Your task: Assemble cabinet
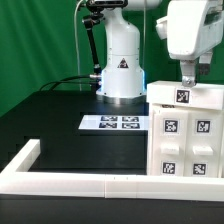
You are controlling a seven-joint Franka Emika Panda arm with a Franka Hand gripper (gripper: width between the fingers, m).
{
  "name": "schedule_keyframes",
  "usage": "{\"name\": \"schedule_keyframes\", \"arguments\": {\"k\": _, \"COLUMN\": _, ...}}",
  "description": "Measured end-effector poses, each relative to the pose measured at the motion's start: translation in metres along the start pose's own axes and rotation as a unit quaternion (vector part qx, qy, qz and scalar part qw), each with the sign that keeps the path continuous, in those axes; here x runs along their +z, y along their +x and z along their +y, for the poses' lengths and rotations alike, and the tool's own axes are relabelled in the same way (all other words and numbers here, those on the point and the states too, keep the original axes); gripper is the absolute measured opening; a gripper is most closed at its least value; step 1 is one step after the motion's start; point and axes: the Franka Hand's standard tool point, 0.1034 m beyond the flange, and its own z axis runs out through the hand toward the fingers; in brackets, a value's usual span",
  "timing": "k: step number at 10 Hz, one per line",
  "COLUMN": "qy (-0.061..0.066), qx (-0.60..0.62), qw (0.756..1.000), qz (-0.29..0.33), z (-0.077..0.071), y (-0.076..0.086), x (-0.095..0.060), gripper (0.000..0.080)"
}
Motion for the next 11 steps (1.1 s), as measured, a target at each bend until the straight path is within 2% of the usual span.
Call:
{"name": "schedule_keyframes", "arguments": {"k": 2, "qy": 0.005, "qx": 0.000, "qw": 1.000, "qz": 0.002, "z": 0.003, "y": -0.009, "x": 0.004, "gripper": 0.0797}}
{"name": "schedule_keyframes", "arguments": {"k": 6, "qy": 0.001, "qx": 0.007, "qw": 1.000, "qz": 0.004, "z": 0.010, "y": -0.016, "x": 0.017, "gripper": 0.0797}}
{"name": "schedule_keyframes", "arguments": {"k": 7, "qy": 0.002, "qx": 0.013, "qw": 1.000, "qz": 0.004, "z": 0.009, "y": -0.015, "x": 0.018, "gripper": 0.0765}}
{"name": "schedule_keyframes", "arguments": {"k": 8, "qy": 0.004, "qx": 0.019, "qw": 1.000, "qz": 0.004, "z": 0.008, "y": -0.015, "x": 0.020, "gripper": 0.0628}}
{"name": "schedule_keyframes", "arguments": {"k": 9, "qy": 0.004, "qx": 0.027, "qw": 1.000, "qz": 0.003, "z": 0.008, "y": -0.015, "x": 0.020, "gripper": 0.0554}}
{"name": "schedule_keyframes", "arguments": {"k": 11, "qy": 0.004, "qx": 0.036, "qw": 0.999, "qz": 0.003, "z": 0.008, "y": -0.015, "x": 0.020, "gripper": 0.0554}}
